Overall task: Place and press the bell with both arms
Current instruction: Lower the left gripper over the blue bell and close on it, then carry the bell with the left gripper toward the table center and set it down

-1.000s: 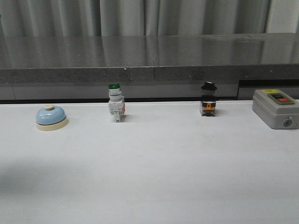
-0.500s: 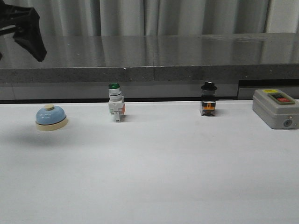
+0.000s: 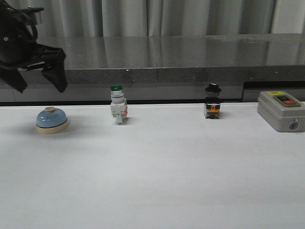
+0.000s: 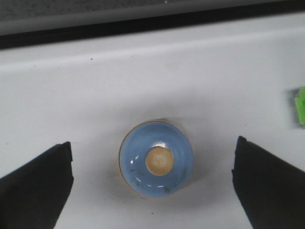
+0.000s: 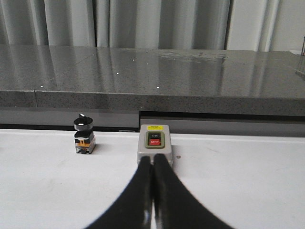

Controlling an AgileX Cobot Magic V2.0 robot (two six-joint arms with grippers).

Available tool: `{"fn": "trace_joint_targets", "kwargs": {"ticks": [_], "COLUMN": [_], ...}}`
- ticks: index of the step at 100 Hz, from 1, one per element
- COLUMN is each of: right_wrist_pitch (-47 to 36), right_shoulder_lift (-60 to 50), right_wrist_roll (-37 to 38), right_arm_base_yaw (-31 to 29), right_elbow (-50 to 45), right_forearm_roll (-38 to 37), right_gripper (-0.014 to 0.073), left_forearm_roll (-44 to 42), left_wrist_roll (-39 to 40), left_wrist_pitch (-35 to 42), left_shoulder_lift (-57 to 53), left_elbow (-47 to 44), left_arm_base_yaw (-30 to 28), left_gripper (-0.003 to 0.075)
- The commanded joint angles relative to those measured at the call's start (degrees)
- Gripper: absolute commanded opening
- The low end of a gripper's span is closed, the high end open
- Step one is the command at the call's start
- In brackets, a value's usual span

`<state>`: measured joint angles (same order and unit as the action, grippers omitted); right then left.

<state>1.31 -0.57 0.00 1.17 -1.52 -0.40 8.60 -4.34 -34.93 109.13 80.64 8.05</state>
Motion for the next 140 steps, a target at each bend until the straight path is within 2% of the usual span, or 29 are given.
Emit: {"fn": "trace_joint_targets", "kwargs": {"ticks": [1, 64, 116, 140], "right_wrist_pitch": [-4.8, -4.8, -4.8, -4.8], "right_shoulder_lift": [-1.04, -1.04, -1.04, -1.04], "right_wrist_roll": [-0.38, -0.38, -0.38, -0.38], "right_arm_base_yaw": [-0.34, -0.34, -0.34, -0.34], "right_elbow": [0.86, 0.86, 0.86, 0.86], "right_forearm_roll": [-0.53, -0.53, -0.53, -0.53], "right_gripper": [-0.006, -0.006, -0.006, -0.006], "left_forearm_roll": [0.2, -0.34, -0.62, -0.71], "left_wrist_roll": [0.05, -0.21, -0.21, -0.21], "left_wrist_pitch": [2.7, 3.38, 3.48, 0.81], "left_shoulder_lift": [-1.54, 5.2, 5.2, 3.62], "left_elbow": [2.12, 2.55, 2.55, 2.78], "left_arm_base_yaw": [0.57, 1.44, 1.44, 1.44], "left_gripper": [0.0636, 0.0631, 0.0313, 0.026]}}
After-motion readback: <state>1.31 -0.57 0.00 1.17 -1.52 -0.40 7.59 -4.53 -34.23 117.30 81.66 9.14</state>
